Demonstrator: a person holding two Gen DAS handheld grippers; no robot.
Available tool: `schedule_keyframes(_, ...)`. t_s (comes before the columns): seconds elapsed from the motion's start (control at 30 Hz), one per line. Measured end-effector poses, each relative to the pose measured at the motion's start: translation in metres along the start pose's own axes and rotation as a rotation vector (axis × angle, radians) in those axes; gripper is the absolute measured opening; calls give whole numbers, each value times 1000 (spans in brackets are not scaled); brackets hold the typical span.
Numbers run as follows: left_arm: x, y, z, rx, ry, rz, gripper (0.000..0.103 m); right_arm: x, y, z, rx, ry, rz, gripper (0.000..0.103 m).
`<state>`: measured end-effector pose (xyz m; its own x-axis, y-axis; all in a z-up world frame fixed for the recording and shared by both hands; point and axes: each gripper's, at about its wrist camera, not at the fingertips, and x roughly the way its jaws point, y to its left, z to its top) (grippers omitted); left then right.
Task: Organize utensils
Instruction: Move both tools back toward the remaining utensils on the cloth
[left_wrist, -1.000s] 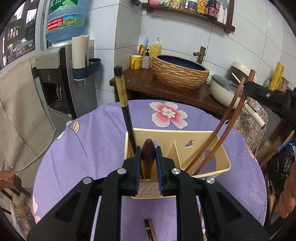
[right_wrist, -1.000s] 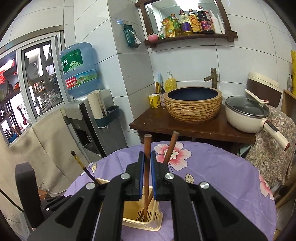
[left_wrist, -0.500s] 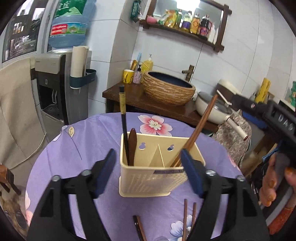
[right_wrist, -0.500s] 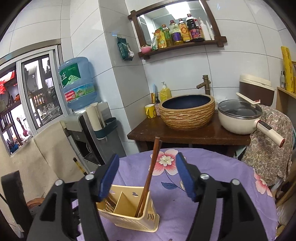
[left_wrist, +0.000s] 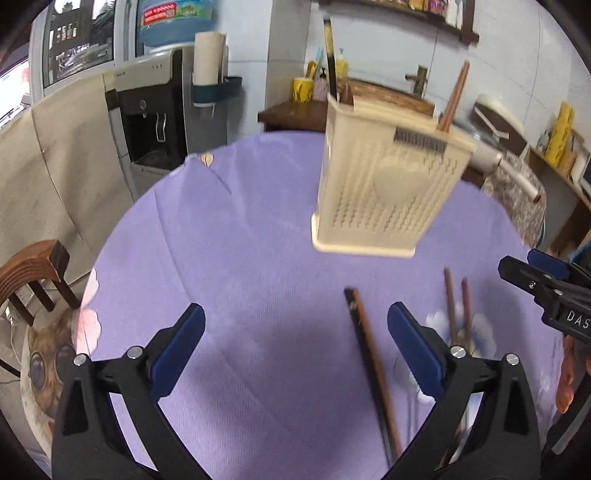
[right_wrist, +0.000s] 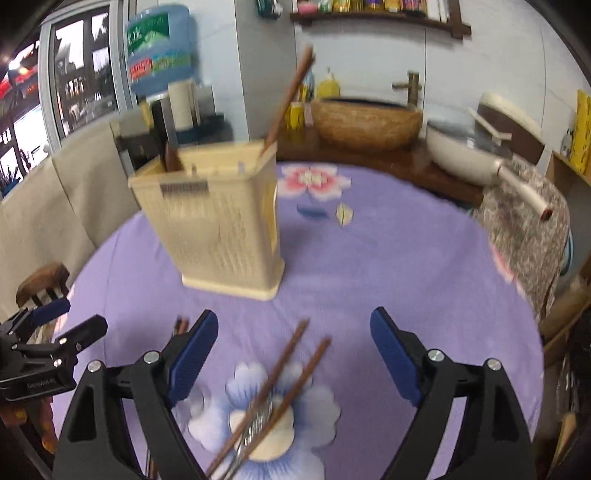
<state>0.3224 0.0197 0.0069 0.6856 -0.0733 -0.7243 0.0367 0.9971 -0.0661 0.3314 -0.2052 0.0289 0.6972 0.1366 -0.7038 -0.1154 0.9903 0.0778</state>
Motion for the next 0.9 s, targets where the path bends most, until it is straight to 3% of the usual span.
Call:
schedule_keyframes(0.13,15,-4,-23,43,58,2,77,12,2,-33,23,70,7,76)
schedule_keyframes(0.2,24,-2,-29,40,89,-1,65,20,-1,-43,48,87,-21,68)
schedule_keyframes(0.27,30,-1,-32,23,114,-22,62,27,-8,-49,95,103,-46,64)
schedule_keyframes(0.73,44,-27,-33,28,145,-108,57,34,-15,-50,125,109,-47,62)
schedule_keyframes(0.9,46,-29,-34,49,137,-72,56,37,-14,-50,120,117,-51,62)
